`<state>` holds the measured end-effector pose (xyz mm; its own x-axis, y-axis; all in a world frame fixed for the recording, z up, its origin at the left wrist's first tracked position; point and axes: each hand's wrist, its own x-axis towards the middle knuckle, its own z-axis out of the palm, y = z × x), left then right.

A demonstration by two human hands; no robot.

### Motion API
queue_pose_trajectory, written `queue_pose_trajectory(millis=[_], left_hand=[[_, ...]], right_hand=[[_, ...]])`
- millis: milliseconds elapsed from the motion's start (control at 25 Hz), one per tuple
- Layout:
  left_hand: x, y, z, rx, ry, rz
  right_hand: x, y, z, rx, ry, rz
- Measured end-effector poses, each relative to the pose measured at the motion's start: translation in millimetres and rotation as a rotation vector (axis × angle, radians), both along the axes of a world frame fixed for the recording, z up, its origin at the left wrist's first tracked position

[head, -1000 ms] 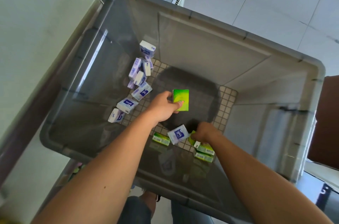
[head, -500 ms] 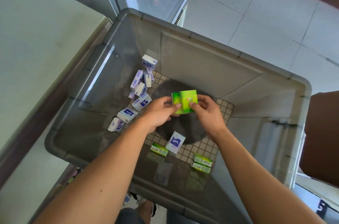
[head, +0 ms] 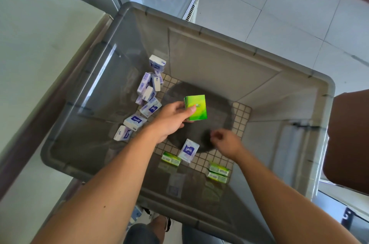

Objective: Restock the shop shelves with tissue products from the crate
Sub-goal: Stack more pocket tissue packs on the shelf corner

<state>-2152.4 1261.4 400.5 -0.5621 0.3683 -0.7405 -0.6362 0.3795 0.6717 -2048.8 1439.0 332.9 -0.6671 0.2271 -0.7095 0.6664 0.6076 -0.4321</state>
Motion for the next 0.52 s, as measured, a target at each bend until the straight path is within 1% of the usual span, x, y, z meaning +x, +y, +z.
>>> queue_pose_trajectory(millis=[40, 80, 160, 240, 320, 400, 480, 520], left_hand=[[1.1, 0.5, -0.5, 0.002, -0.015, -0.021], [2.3, 0.9, -0.9, -0.001, -0.030, -0.047], [3.7, 0.7, -2.0, -0.018, -0.048, -0.089], [4.5, 0.0, -3.4, -0.030, -0.056, -0.104], [4.8, -1.2, -3.4, -0.032, -0.059, -0.109], [3.7, -2.2, -2.0, -0.031, -0.061, -0.114], [2.1, -3.7, 0.4, -0.036, -0.052, -0.116], [1.1, -4.3, 2.4, -0.043, -0.035, -0.115]], right_hand=[[13.6, 1.2, -11.1, 0.062, -0.133, 0.173], [24.9, 1.3, -19.8, 0.098, -0.246, 0.294], [37.6, -0.7, -31.3, 0.137, -0.390, 0.390], [42.9, -2.8, -37.6, 0.143, -0.460, 0.413], [43.8, -8.1, -41.4, 0.176, -0.487, 0.450], [39.0, -12.7, -40.4, 0.197, -0.457, 0.456], [27.2, -14.1, -30.1, 0.180, -0.369, 0.385], [17.8, -13.3, -19.0, 0.165, -0.291, 0.301]])
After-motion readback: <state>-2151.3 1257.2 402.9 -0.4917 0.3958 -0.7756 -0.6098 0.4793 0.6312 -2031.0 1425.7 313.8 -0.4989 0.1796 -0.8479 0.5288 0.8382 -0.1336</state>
